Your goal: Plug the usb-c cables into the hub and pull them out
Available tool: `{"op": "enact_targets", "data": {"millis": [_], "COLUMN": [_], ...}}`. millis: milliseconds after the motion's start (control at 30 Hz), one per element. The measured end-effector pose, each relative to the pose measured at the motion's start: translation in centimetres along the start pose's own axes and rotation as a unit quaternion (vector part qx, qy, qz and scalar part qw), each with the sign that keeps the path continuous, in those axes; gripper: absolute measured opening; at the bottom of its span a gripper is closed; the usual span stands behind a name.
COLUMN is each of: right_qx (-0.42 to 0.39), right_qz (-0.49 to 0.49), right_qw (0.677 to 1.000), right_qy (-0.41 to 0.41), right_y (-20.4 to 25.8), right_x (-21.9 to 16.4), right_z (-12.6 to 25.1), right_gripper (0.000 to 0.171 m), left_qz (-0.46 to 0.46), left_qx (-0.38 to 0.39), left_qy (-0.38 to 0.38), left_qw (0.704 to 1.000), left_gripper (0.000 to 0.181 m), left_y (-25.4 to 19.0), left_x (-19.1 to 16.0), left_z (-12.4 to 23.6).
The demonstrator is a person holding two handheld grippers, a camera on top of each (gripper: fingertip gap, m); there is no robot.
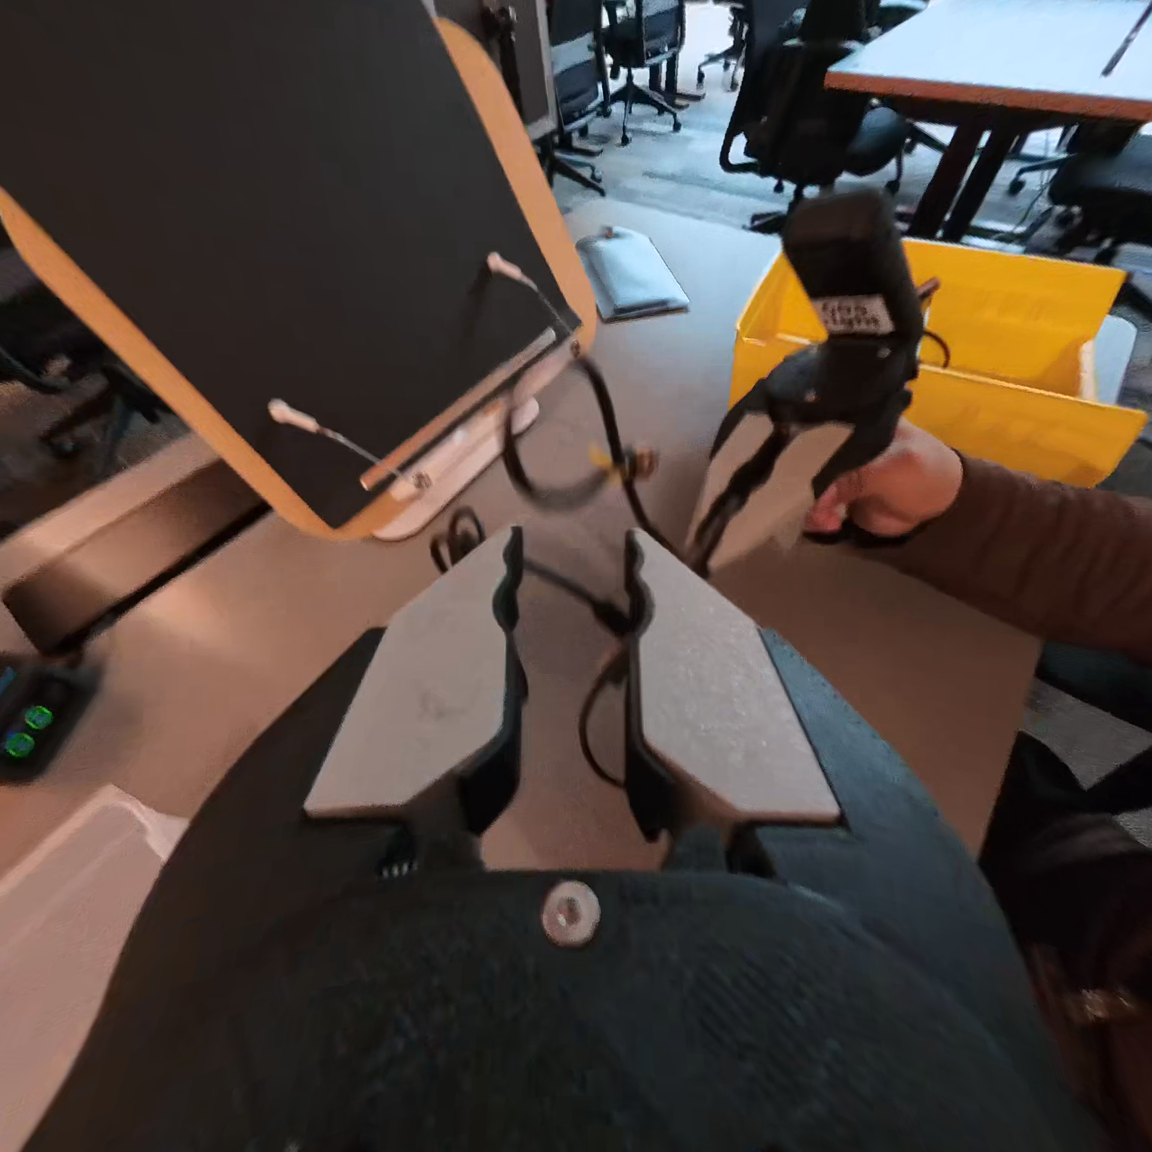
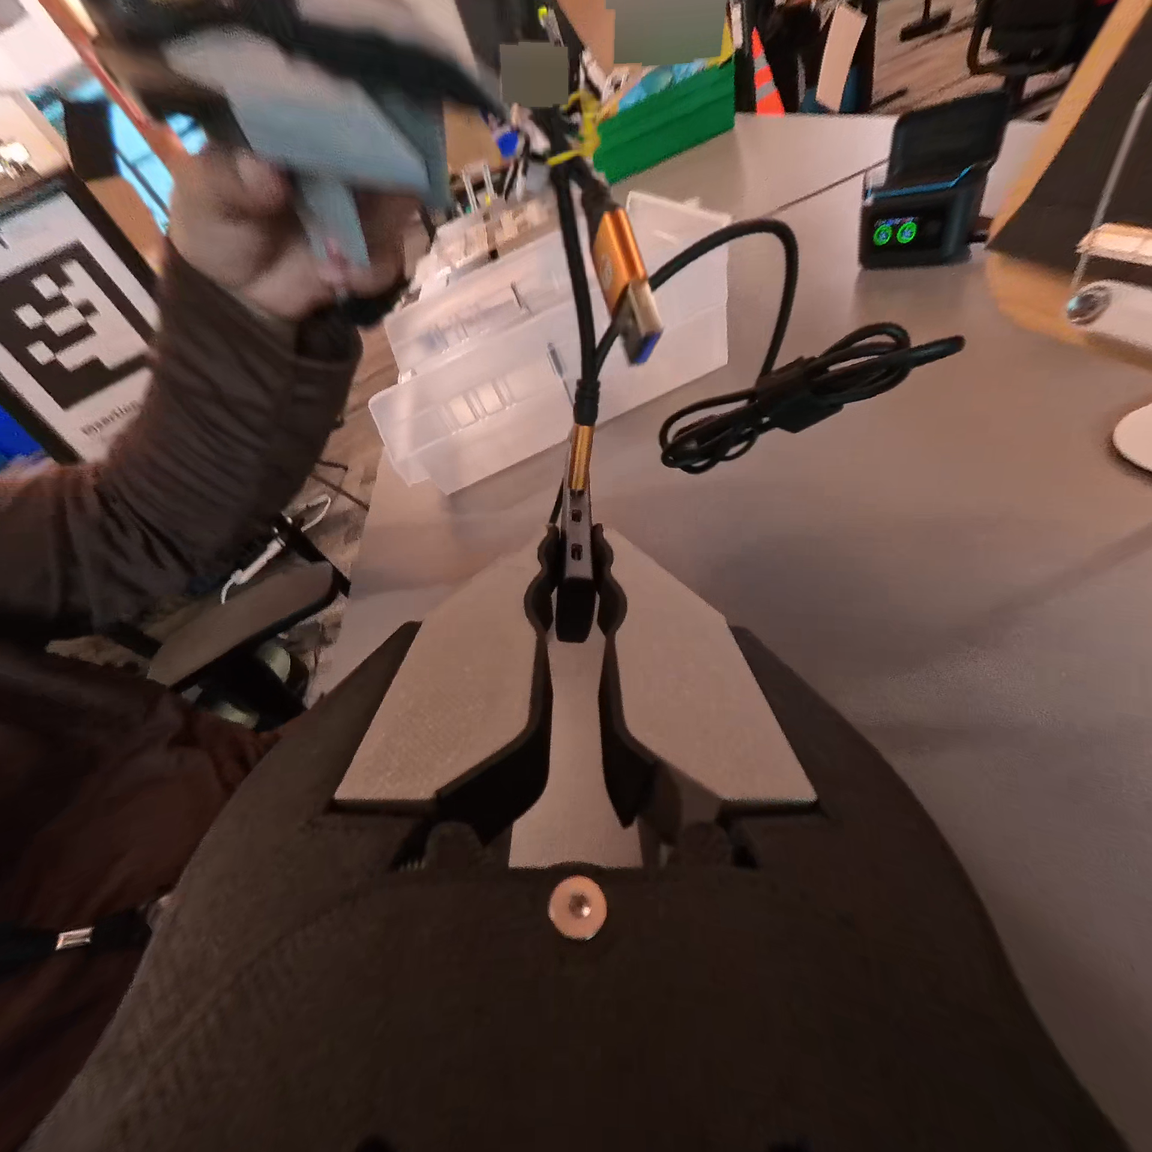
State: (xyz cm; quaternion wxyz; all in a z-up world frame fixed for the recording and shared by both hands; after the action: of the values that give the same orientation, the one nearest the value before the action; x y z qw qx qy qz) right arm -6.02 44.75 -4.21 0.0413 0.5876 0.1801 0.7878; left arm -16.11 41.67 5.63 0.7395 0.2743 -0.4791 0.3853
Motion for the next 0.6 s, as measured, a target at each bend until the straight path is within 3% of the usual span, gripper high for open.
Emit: {"op": "enact_targets", "data": {"millis": [100,233,300,500,600], "right_qx": [0.011,0.055,0.077,0.114,0.116], "right_qz": [-0.018,-0.028,-0.021,-0.036,-0.032], "right_qw": [0.999,0.993,0.990,0.973,0.971], "right_qy": [-0.044,-0.097,-0.120,-0.196,-0.207], "right_y": [-0.3,0.2,0.7,0.9,1.0], "right_x": [1.1,2.4,3.0,4.3,4.5], "right_z": [1.3,2.9,3.6,5.1,5.2], "right_gripper": [0.007,0.006,0.007,0.006,0.006], "left_qz": [0.004,0.039,0.080,0.079,0.114], "left_qx": [-0.057,-0.212,-0.221,-0.256,-0.218], "left_qy": [0.031,0.058,0.083,0.099,0.037], "left_qw": [0.998,0.975,0.968,0.958,0.969], "left_gripper": [0.030,0.034,0.040,0.037,0.036], "left_y": [-1.3,-5.1,-5.3,-8.6,-8.9], "left_x": [-4.1,-8.4,-9.5,-8.7,-7.1], "left_z": [0.2,-0.1,-1.2,-3.3,-5.7]}}
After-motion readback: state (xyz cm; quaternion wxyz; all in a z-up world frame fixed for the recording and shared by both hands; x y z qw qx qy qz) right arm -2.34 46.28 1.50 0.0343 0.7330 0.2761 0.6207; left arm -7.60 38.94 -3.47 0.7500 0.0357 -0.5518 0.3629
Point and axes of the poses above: each gripper's, where its closed fingertips meet, z back along the fingers, x out of its top, y = z × x across the jaws, the point moved 2 cm from there along z, back along the fingers, and after that the axes turned 2 degrees about -x, right-handed, at the moved point
